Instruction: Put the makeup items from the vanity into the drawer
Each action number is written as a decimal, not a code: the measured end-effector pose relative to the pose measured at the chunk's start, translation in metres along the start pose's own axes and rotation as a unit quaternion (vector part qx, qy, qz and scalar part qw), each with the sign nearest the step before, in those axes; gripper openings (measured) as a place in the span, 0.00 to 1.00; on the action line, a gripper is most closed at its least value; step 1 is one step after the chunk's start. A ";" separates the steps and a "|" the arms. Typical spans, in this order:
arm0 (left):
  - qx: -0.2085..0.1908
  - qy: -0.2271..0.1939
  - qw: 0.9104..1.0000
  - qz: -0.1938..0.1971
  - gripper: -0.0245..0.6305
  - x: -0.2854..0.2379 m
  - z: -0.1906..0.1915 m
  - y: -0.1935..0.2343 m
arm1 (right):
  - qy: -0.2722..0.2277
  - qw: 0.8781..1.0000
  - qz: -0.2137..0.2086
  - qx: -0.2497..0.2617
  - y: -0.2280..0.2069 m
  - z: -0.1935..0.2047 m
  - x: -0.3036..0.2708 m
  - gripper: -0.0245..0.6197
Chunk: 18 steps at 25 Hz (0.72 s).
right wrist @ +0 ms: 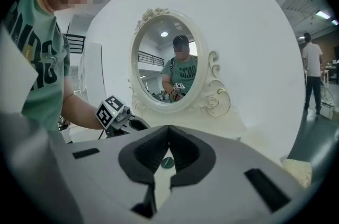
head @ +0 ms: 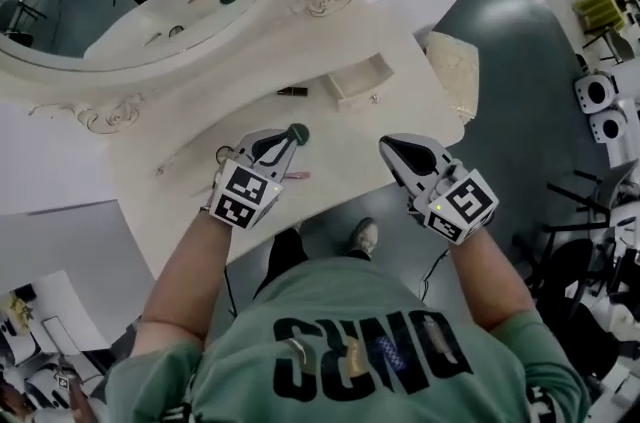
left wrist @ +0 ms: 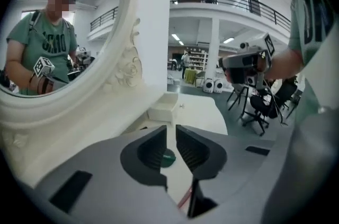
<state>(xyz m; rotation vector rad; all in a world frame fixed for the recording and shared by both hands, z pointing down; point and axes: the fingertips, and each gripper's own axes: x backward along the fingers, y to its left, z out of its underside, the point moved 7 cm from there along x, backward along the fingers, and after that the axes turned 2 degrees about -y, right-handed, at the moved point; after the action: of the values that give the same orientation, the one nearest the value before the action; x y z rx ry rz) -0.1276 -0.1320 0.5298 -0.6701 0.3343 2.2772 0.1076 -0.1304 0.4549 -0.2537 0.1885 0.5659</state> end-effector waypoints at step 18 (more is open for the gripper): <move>-0.050 0.203 0.976 0.058 0.42 -0.102 0.085 0.018 | 0.040 0.998 -0.005 -0.054 -0.005 0.076 -0.039 0.05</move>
<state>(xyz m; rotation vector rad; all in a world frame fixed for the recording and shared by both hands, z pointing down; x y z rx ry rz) -0.1105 -0.1680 0.6576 -1.2019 0.4649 2.2659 0.0861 -0.1323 0.5377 -0.3825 0.2340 0.5569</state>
